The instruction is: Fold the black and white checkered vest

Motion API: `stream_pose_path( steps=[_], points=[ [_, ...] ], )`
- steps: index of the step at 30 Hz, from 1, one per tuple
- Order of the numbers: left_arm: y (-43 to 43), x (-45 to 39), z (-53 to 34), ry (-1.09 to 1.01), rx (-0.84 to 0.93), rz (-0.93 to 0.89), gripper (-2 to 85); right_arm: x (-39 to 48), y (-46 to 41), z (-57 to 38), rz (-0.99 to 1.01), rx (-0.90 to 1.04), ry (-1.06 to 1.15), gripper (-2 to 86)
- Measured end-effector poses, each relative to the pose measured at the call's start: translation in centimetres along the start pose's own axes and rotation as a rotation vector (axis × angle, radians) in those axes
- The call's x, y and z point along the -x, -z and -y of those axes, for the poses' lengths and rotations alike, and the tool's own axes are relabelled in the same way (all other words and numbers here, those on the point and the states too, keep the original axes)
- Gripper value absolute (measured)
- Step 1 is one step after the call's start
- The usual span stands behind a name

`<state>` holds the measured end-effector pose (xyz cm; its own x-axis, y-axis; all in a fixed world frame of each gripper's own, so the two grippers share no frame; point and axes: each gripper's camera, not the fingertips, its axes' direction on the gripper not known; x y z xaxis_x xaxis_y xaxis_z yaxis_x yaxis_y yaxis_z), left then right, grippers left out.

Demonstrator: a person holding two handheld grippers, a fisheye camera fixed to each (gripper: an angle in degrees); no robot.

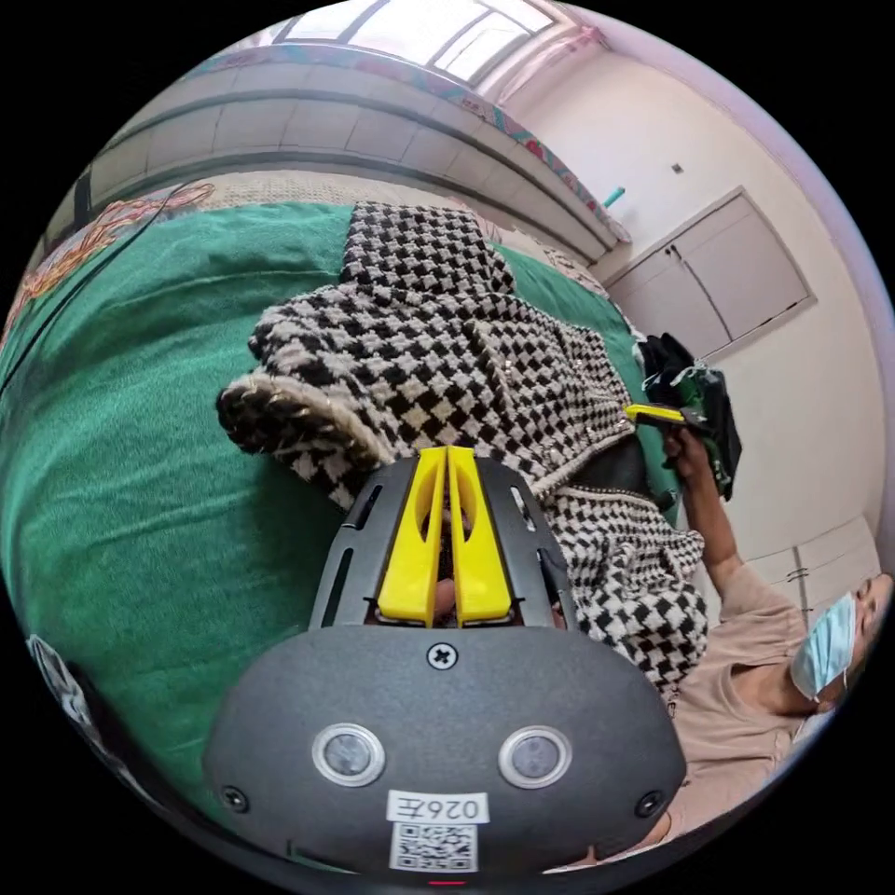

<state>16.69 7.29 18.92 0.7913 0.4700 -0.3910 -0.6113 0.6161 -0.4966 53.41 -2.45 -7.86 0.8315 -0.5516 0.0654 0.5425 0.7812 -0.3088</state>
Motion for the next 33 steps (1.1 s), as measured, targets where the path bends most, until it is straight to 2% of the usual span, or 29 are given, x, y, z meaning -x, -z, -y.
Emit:
stream_pose_path(
  steps=[4, 6, 10, 13, 15, 17, 20, 23, 25, 27, 30, 33],
  points=[
    [3.7, -3.2, -5.7, 0.029, -0.112, 0.088, -0.5, 4.5, 8.1, -0.3, 0.001, -0.102, -0.067, -0.9],
    [4.7, -4.8, -7.6, 0.033, -0.175, 0.074, 0.3, 7.7, 12.3, 0.0, 0.018, -0.186, -0.085, -0.9],
    [5.1, -9.1, -9.1, -0.032, -0.225, 0.009, 5.6, 17.7, 20.2, 1.7, 0.078, -0.357, -0.087, -0.9],
    [4.5, -11.9, -8.8, -0.121, -0.265, 0.105, 8.0, 25.5, 22.2, 2.3, 0.146, -0.461, -0.076, -0.9],
    [4.2, -13.2, -8.4, -0.201, -0.310, 0.192, 10.7, 29.7, 21.0, 2.8, 0.148, -0.455, -0.060, -0.9],
    [3.5, -13.6, -7.7, -0.250, -0.294, 0.286, 13.1, 34.5, 16.9, 2.8, 0.056, -0.420, -0.099, -0.9],
    [-0.6, -11.6, -5.8, -0.205, 0.078, 0.356, 12.2, 37.8, 10.2, 5.1, 0.009, -0.310, -0.135, -0.9],
    [1.4, -10.1, -5.9, -0.090, 0.079, 0.233, 9.4, 40.0, 5.9, 9.3, 0.092, -0.175, -0.079, -0.9],
    [4.8, -8.5, -7.2, 0.014, -0.047, 0.143, 3.4, 41.9, 5.0, 11.0, 0.076, -0.161, -0.073, -0.9],
    [6.7, -7.3, -8.6, 0.078, -0.113, 0.108, 1.4, 44.1, 4.9, 12.5, 0.047, -0.162, -0.046, -0.9],
    [7.3, -6.3, -9.9, 0.110, -0.063, 0.168, 6.6, 47.4, 4.3, 14.7, -0.009, -0.148, -0.029, -0.9],
    [5.2, -5.8, -9.8, 0.099, 0.069, 0.123, 14.1, 49.9, 3.7, 16.6, 0.005, -0.136, -0.027, -0.9]
  ],
)
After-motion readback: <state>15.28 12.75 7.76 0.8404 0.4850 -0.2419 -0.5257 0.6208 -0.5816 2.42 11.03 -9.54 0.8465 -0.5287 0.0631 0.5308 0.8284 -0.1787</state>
